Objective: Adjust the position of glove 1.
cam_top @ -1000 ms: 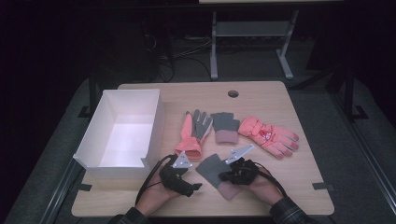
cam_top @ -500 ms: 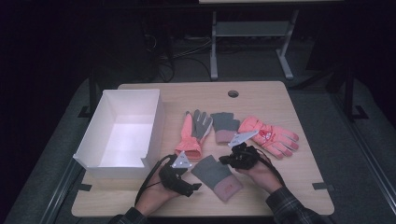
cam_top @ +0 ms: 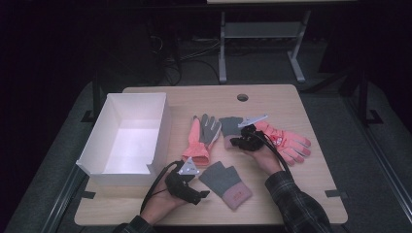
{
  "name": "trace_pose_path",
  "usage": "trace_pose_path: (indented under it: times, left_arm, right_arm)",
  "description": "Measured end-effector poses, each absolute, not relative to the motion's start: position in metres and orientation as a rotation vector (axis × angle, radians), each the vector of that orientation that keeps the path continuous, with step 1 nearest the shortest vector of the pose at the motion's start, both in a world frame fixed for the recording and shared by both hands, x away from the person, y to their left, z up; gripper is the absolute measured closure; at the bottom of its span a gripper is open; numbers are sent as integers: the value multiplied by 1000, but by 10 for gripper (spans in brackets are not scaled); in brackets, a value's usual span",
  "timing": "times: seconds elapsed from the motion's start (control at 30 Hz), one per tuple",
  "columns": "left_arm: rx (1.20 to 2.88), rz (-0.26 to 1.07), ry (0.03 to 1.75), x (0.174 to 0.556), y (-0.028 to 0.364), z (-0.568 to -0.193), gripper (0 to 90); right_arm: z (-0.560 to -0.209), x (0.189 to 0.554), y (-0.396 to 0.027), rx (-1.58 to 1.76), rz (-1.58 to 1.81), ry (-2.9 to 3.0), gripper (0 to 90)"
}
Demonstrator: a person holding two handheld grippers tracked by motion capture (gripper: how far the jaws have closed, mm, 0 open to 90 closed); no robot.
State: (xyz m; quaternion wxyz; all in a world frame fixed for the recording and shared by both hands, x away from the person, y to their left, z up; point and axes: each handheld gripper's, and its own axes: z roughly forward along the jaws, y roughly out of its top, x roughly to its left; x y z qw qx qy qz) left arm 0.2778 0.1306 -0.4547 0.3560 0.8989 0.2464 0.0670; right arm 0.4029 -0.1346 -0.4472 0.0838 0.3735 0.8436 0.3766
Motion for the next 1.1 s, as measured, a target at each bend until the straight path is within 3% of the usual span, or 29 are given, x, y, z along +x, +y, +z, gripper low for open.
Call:
trace_pose_path:
  times: [0.5,1.1]
  left_arm:
    - [2324,156,633,277,128,-456,132]
    - [2324,153,633,277,128,-456,132]
  right_arm:
    - [-460,408,-145,1164,1083,2508,900]
    - [-452,370,-159,1093,986,2627,900]
